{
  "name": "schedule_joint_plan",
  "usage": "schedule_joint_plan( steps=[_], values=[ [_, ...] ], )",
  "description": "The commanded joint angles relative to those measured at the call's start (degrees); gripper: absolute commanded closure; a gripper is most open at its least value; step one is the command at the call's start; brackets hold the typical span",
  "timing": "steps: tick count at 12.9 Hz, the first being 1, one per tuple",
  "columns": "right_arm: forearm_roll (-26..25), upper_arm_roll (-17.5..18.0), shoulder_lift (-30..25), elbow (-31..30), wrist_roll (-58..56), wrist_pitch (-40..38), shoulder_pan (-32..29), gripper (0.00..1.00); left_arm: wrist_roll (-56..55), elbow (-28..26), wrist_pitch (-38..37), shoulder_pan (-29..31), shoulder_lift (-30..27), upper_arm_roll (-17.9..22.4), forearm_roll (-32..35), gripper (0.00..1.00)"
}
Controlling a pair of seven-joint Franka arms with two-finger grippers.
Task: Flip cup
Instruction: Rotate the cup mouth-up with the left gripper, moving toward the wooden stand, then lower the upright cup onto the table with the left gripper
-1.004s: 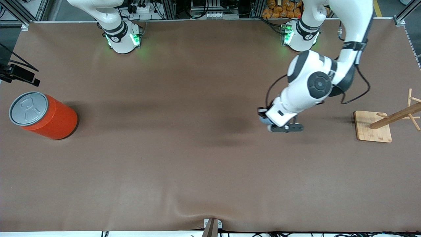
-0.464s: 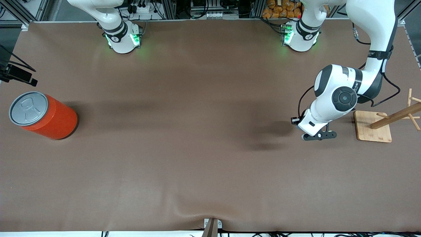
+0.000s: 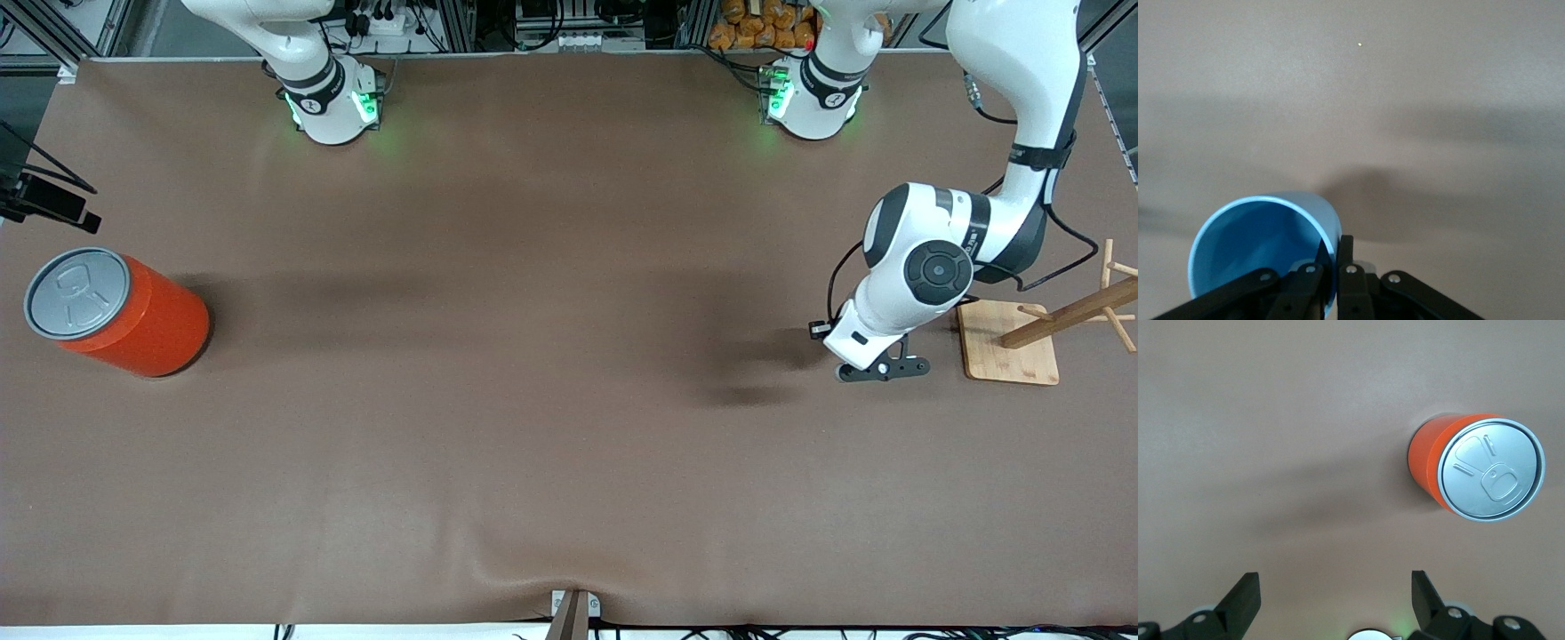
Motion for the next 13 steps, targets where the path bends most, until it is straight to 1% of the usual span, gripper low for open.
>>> schedule_joint_plan(
  steps=[1, 4, 5, 6, 7, 8, 9, 10, 11, 13],
  values=[
    [0.4, 0.4, 0.4, 1.1, 0.4, -0.5, -0.6, 0.00, -0.7, -0.5, 2.0, 1.1, 1.3, -0.6, 1.6, 0.79],
    [0.4, 0.4, 0.4, 1.1, 0.3, -0.5, -0.7, 0.00, -0.8, -0.1, 3.2, 1.4, 2.9, -0.6, 1.6, 0.72],
    [0.4, 0.4, 0.4, 1.1, 0.4, -0.5, -0.7, 0.00, -0.9, -0.1, 3.2, 1.3, 3.0, -0.6, 1.6, 0.66],
    [0.4, 0.4, 0.4, 1.1, 0.4, -0.5, -0.7, 0.00, -0.9, 0.0, 3.1, 1.3, 2.7, -0.7, 1.7, 0.56],
    [0.4, 0.4, 0.4, 1.2, 0.3, -0.5, -0.7, 0.00, -0.8, 0.2, 2.7, 1.3, 2.5, -0.8, 1.7, 0.34],
    [0.4, 0.4, 0.4, 1.1, 0.3, -0.5, -0.8, 0.00, -0.7, 0.4, 2.6, 1.3, 2.0, -0.8, 1.7, 0.06],
    [0.4, 0.4, 0.4, 1.2, 0.3, -0.5, -0.9, 0.00, -0.6, 1.0, 1.7, 1.3, 0.9, -1.0, 1.6, 0.00],
    [0.4, 0.4, 0.4, 1.2, 0.3, -0.5, -0.9, 0.00, -0.5, 2.2, -1.2, 1.3, 0.3, -1.1, 1.0, 0.00],
    [0.4, 0.4, 0.4, 1.1, 0.3, -0.5, -0.8, 0.00, -0.5, 4.8, -4.7, 1.3, 0.3, -1.2, 0.7, 0.00],
    [0.4, 0.4, 0.4, 1.1, 0.3, -0.5, -0.6, 0.00, -0.3, 10.1, -12.4, 1.1, 0.3, -1.3, -2.4, 0.00]
  ],
)
